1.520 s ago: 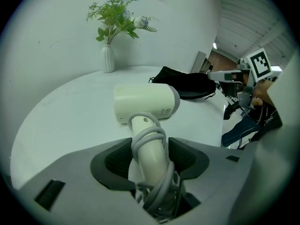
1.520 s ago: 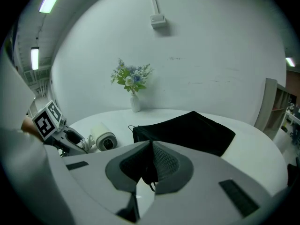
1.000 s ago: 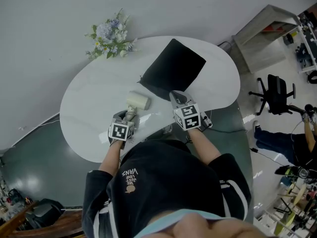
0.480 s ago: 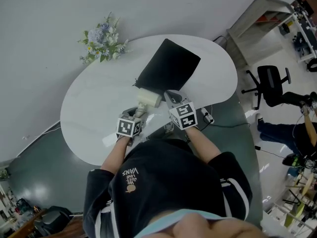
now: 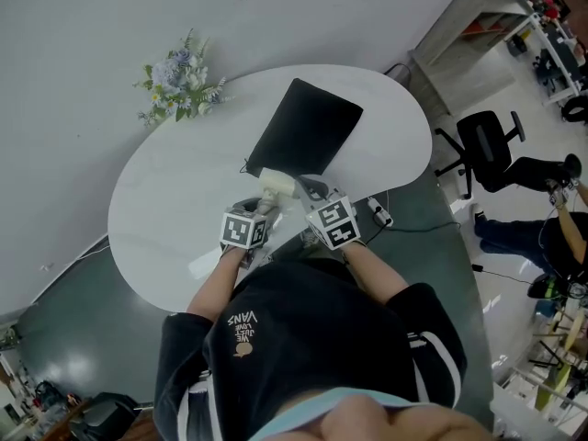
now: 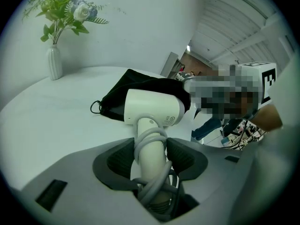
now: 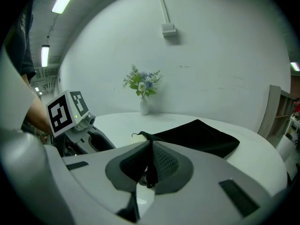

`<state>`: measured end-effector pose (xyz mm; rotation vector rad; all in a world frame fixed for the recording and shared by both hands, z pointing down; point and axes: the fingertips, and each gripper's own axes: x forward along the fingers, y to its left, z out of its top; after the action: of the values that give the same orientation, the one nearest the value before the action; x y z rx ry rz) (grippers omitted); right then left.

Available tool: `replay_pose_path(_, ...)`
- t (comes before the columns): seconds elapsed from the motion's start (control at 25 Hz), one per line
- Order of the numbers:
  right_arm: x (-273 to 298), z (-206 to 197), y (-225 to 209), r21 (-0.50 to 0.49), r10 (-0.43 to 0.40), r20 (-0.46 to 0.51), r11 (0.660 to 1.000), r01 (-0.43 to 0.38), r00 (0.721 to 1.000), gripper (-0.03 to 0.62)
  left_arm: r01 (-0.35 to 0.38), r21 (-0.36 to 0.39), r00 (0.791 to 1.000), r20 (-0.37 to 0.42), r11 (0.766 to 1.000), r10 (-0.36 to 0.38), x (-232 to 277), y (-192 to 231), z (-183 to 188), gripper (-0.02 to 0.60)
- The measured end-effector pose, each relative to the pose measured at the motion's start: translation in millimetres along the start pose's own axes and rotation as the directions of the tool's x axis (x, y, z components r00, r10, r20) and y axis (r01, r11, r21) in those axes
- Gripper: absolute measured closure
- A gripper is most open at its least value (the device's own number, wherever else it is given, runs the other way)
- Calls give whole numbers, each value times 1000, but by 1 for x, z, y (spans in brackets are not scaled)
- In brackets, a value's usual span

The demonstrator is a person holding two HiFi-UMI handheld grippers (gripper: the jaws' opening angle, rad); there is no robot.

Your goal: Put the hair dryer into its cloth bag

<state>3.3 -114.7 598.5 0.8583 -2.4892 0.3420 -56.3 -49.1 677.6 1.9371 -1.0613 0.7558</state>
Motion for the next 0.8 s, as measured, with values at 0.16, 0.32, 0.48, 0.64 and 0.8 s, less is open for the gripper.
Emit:
replay_pose_path(0.16, -3, -3, 7, -11, 17, -8, 1000, -17, 1000, 545, 7, -16, 1000, 11, 1000, -7, 6, 0, 5, 344)
replay_pose_path(0.32, -4, -5, 18, -44, 39, -20, 998, -40, 999, 545, 18, -46, 999, 39, 999, -17, 13, 2, 16, 344)
replay_pose_path(0.48, -4, -6, 24, -50, 56, -23, 997, -57, 998, 545, 29, -66, 998, 58, 997, -25, 19, 4, 28, 344)
replay_pose_path(0.64, -7, -4, 28, -59, 79, -17, 995, -80, 997, 545, 33, -65, 998, 62, 997, -29, 25, 5, 38, 344)
replay_pose_path(0.8, -10, -1, 29, -67, 112, -7, 991, -112, 994, 545, 40, -56, 997, 73, 998, -36, 32, 3, 50, 344)
